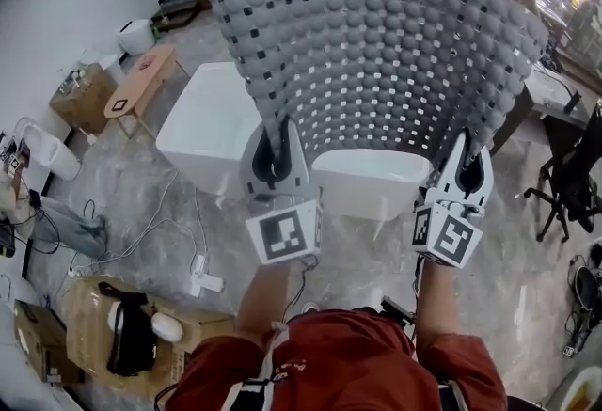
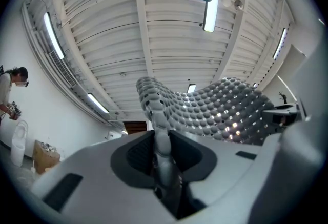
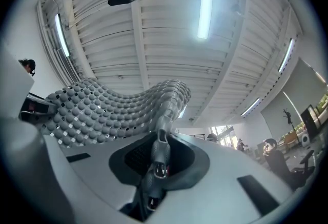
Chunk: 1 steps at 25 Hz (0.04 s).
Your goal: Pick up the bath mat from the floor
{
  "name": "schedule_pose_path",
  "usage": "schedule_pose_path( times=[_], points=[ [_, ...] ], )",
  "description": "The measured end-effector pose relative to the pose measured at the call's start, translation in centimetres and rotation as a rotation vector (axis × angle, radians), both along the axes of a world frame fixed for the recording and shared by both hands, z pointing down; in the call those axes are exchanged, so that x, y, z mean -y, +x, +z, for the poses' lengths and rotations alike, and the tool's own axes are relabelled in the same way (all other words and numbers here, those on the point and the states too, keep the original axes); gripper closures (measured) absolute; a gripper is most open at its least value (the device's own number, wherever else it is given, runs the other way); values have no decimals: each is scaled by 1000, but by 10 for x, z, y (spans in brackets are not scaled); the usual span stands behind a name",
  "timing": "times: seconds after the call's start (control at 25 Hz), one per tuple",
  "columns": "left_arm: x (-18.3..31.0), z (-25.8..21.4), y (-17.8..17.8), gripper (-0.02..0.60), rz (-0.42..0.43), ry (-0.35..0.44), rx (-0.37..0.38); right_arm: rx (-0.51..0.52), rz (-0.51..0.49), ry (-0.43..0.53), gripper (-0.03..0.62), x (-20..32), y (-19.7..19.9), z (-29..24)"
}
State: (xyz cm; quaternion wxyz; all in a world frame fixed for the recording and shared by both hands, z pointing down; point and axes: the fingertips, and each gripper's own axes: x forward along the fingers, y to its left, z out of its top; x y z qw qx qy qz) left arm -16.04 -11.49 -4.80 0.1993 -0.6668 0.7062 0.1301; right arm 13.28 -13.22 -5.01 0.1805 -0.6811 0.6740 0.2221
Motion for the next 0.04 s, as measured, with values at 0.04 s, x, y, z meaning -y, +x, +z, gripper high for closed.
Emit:
schedule_pose_path(
  times=[0.04],
  points=[
    [0, 0, 1, 494, 0, 0, 0, -1, 1, 1, 540, 0, 0, 0]
  ],
)
